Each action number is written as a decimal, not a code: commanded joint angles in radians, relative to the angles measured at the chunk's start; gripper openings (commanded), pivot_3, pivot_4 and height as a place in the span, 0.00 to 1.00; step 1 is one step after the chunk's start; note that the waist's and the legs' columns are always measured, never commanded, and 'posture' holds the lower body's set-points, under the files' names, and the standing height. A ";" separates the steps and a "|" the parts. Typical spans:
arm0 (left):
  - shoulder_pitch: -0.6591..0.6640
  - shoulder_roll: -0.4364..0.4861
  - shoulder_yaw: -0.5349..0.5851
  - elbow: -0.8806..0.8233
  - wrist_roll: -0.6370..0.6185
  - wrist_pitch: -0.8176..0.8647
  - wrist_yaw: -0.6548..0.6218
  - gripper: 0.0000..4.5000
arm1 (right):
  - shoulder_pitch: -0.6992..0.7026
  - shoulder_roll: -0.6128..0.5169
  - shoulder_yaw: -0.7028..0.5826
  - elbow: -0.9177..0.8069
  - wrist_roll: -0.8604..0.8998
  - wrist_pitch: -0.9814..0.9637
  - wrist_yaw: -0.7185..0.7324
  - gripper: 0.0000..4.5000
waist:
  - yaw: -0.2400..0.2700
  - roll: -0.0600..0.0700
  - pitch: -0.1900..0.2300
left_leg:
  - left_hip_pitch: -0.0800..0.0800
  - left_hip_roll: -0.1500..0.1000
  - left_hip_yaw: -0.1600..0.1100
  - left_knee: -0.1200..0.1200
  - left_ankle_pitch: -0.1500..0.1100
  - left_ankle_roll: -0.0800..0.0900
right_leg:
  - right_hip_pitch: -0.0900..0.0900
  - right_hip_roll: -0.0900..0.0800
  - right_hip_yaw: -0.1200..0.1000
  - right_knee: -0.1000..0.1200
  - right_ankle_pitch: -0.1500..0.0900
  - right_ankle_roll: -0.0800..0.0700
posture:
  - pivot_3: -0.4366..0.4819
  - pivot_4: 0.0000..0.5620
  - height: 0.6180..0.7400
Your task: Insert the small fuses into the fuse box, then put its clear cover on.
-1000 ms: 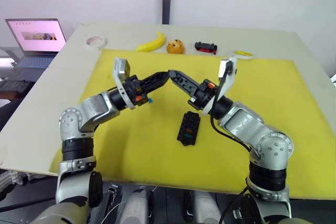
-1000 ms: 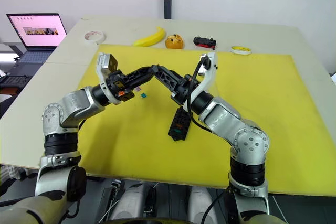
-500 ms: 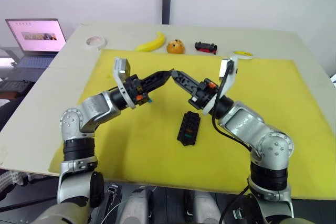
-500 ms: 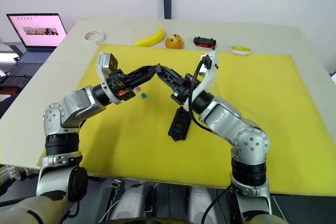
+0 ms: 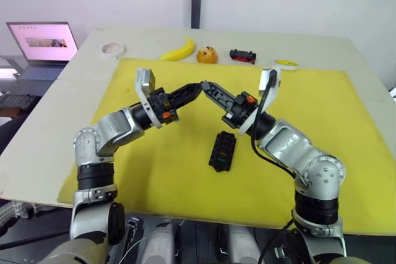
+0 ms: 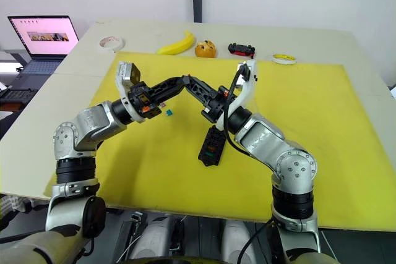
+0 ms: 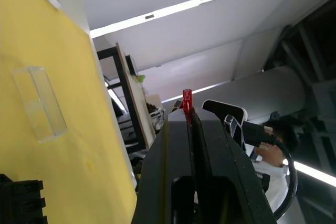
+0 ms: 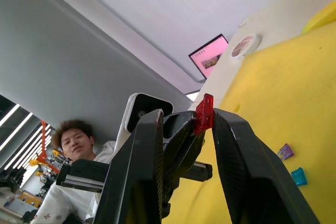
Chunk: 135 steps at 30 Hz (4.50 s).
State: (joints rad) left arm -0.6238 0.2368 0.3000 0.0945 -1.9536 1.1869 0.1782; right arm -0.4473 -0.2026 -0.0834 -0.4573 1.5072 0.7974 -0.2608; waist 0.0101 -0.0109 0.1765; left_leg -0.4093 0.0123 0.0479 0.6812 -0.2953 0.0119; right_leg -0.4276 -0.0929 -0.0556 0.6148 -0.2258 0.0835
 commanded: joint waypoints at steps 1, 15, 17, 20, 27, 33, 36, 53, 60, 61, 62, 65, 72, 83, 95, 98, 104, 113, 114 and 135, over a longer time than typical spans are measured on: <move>-0.013 -0.004 0.004 -0.040 -0.019 -0.008 0.002 0.00 | -0.009 -0.003 0.005 -0.023 0.036 -0.017 0.003 0.02 | 0.001 0.000 0.000 | 0.000 0.000 0.000 0.000 0.000 0.000 | 0.000 0.000 0.000 0.000 0.000 0.000 | 0.48 0.27 1.00; 0.000 0.073 -0.011 -0.042 -0.019 0.010 -0.014 0.12 | 0.001 -0.016 -0.001 -0.029 0.116 -0.047 -0.009 0.00 | -0.001 0.000 0.000 | 0.000 0.000 0.000 0.000 0.000 0.000 | 0.000 0.000 0.000 0.000 0.000 0.000 | 0.48 0.27 1.00; 0.000 0.123 -0.022 -0.043 -0.019 0.028 -0.044 0.30 | 0.002 -0.028 -0.004 -0.033 0.128 -0.047 -0.010 0.00 | -0.003 0.000 0.000 | 0.000 0.001 0.000 0.000 0.000 0.000 | 0.000 0.001 0.000 0.000 0.000 0.000 | 0.48 0.27 1.00; -0.014 0.215 -0.043 -0.055 0.004 0.062 -0.129 0.65 | 0.006 -0.080 -0.009 -0.049 0.136 -0.030 0.014 0.00 | -0.004 0.000 0.000 | 0.000 0.001 0.000 0.000 0.000 0.000 | 0.000 0.001 0.000 0.000 0.000 0.000 | 0.48 0.27 1.00; -0.031 0.509 -0.304 -0.382 0.623 -0.046 -0.839 1.00 | 0.054 -0.494 -0.025 -0.189 -0.057 0.117 0.338 0.00 | 0.004 0.002 0.002 | -0.001 0.000 0.002 -0.001 -0.001 0.002 | 0.000 0.001 0.000 -0.004 -0.003 -0.004 | 0.48 0.27 1.00; 0.028 0.611 -0.591 -0.399 1.213 -0.592 -1.315 1.00 | 0.145 -0.702 0.013 -0.262 -0.354 0.060 0.607 0.00 | 0.003 0.003 0.003 | -0.001 0.002 0.005 -0.002 -0.002 0.003 | -0.002 0.001 0.001 -0.007 -0.004 -0.006 | 0.48 0.27 1.00; 0.021 0.574 -0.616 -0.332 1.308 -0.691 -1.386 1.00 | 0.177 -0.722 0.040 -0.265 -0.476 0.014 0.678 0.00 | 0.004 0.003 0.004 | -0.003 0.003 0.004 -0.002 -0.002 0.003 | -0.003 0.001 0.001 -0.007 -0.004 -0.007 | 0.48 0.27 1.00; -0.073 0.280 -0.701 -0.026 1.670 -1.024 -1.488 1.00 | 0.260 -0.680 0.197 -0.194 -0.984 -0.218 0.902 0.00 | 0.005 0.003 0.004 | -0.016 -0.001 0.002 0.004 -0.002 0.004 | -0.013 0.001 0.000 -0.002 0.001 0.001 | 0.48 0.27 1.00; -0.078 0.257 -0.690 -0.007 1.694 -1.035 -1.504 1.00 | 0.255 -0.643 0.204 -0.179 -1.028 -0.213 0.931 0.00 | 0.005 0.003 0.004 | -0.015 0.000 0.001 0.005 -0.002 0.004 | -0.012 0.003 0.000 0.000 0.001 0.002 | 0.48 0.27 1.00; -0.078 0.255 -0.689 -0.006 1.696 -1.036 -1.504 1.00 | 0.253 -0.636 0.208 -0.174 -1.036 -0.213 0.934 0.00 | 0.005 0.003 0.004 | -0.014 0.000 0.001 0.005 -0.002 0.004 | -0.012 0.003 0.000 0.000 0.001 0.003 | 0.48 0.27 1.00; -0.078 0.254 -0.688 -0.006 1.698 -1.036 -1.505 1.00 | 0.252 -0.630 0.210 -0.171 -1.043 -0.214 0.937 0.00 | 0.005 0.003 0.004 | -0.014 0.000 0.001 0.005 -0.002 0.004 | -0.012 0.003 0.000 0.000 0.001 0.003 | 0.48 0.27 1.00; -0.079 0.251 -0.683 -0.003 1.705 -1.037 -1.504 1.00 | 0.251 -0.618 0.216 -0.162 -1.062 -0.214 0.946 0.00 | 0.005 0.003 0.004 | -0.014 0.000 0.001 0.005 -0.002 0.004 | -0.011 0.003 0.000 0.000 0.001 0.003 | 0.48 0.27 1.00; -0.082 0.249 -0.674 0.004 1.710 -1.031 -1.504 1.00 | 0.248 -0.595 0.222 -0.144 -1.100 -0.217 0.969 0.00 | 0.005 0.003 0.004 | -0.014 0.000 0.000 0.007 -0.002 0.004 | -0.011 0.003 0.000 0.001 0.002 0.003 | 0.48 0.27 1.00; -0.079 0.233 -0.679 0.001 1.727 -1.038 -1.492 1.00 | 0.253 -0.587 0.209 -0.141 -1.119 -0.215 1.003 0.00 | 0.005 0.003 0.004 | -0.014 0.000 -0.001 0.014 -0.002 0.005 | -0.008 0.004 0.000 0.005 0.002 0.003 | 0.48 0.27 1.00; -0.077 0.233 -0.678 -0.012 1.730 -1.035 -1.494 1.00 | 0.246 -0.569 0.218 -0.119 -1.148 -0.221 1.009 0.00 | 0.005 0.003 0.004 | -0.013 0.000 -0.001 0.016 -0.003 0.005 | -0.007 0.004 0.000 0.007 0.002 0.003 | 0.48 0.27 1.00; -0.077 0.234 -0.678 -0.015 1.731 -1.035 -1.493 1.00 | 0.243 -0.557 0.220 -0.113 -1.150 -0.220 1.008 0.00 | 0.005 0.003 0.004 | -0.012 0.000 -0.001 0.017 -0.003 0.005 | -0.007 0.004 0.000 0.008 0.002 0.003 | 0.48 0.27 1.00; -0.074 0.237 -0.676 -0.019 1.730 -1.035 -1.493 1.00 | 0.247 -0.542 0.222 -0.106 -1.160 -0.217 1.009 0.00 | 0.005 0.003 0.004 | -0.011 0.000 -0.001 0.017 -0.003 0.005 | -0.006 0.004 0.000 0.009 0.002 0.003 | 0.48 0.27 1.00; -0.077 0.237 -0.675 -0.019 1.731 -1.037 -1.492 1.00 | 0.252 -0.552 0.227 -0.112 -1.179 -0.233 1.035 0.00 | 0.004 0.003 0.004 | -0.010 0.000 -0.001 0.017 -0.003 0.005 | -0.006 0.004 0.000 0.011 0.002 0.003 | 0.48 0.27 1.00; -0.078 0.237 -0.675 -0.018 1.731 -1.038 -1.493 1.00 | 0.251 -0.552 0.225 -0.112 -1.181 -0.234 1.038 0.00 | 0.004 0.003 0.004 | -0.010 0.000 -0.001 0.017 -0.003 0.005 | -0.006 0.004 0.000 0.011 0.002 0.003 | 0.48 0.27 1.00; -0.077 0.233 -0.673 -0.022 1.737 -1.037 -1.485 1.00 | 0.232 -0.539 0.260 -0.059 -1.249 -0.268 1.052 0.00 | 0.003 0.003 0.004 | -0.003 0.000 0.000 0.017 -0.003 0.005 | 0.000 0.004 0.001 0.012 0.002 0.003 | 0.48 0.27 1.00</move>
State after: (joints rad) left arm -0.6821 0.4706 -0.4031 0.1120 -0.2128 0.1648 -1.3072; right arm -0.2102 -0.7454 0.1714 -0.5147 0.2713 0.5376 0.7886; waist 0.0132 -0.0077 0.1804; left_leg -0.4116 0.0123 0.0479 0.6985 -0.2980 0.0174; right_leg -0.4276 -0.0888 -0.0545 0.6271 -0.2243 0.0866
